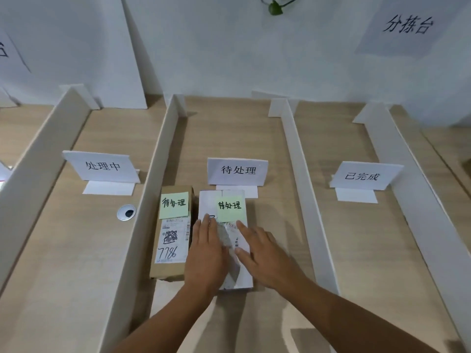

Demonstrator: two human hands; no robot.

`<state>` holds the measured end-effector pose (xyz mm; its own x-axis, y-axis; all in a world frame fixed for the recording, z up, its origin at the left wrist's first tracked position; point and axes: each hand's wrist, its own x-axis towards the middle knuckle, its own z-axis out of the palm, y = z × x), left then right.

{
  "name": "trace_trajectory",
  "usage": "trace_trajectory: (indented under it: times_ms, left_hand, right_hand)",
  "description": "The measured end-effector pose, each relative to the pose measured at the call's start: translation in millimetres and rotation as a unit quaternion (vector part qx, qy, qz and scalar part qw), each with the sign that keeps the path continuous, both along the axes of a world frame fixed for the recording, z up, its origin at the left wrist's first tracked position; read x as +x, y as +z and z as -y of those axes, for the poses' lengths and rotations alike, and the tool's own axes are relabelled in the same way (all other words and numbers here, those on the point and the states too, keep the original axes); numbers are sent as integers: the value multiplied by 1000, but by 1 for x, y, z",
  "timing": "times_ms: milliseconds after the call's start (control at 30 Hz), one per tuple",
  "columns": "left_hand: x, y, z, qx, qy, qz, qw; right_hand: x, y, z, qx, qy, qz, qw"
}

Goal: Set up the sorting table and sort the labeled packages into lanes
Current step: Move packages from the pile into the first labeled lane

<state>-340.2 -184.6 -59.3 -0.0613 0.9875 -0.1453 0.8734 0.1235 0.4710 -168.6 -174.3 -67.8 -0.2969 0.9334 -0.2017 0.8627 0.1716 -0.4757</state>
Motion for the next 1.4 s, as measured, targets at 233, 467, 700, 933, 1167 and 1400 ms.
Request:
trace_trajectory:
  times_ms: [233,467,700,933,1167,1400]
  left_hand:
    - [61,83,11,104,-148,31,983]
    - [240,121,66,139,-302,20,943]
    - [499,151,206,145,-430,106,885]
    - [709,148,345,105,-483,144,857]
    - [835,98,377,57,-457,181,869]
    - [925,28,382,-26,-363,200,910]
  right_hand:
    - [98,108,28,127,-38,2,991]
    - [301,157,158,168,-161,101,967]
    - [517,182,369,173,-345,102,917]
    - [686,180,520,142,-414,76,896]
    - [811,129,544,88,-400,35,911]
    - [899,53,507,-1,-358,-22,933]
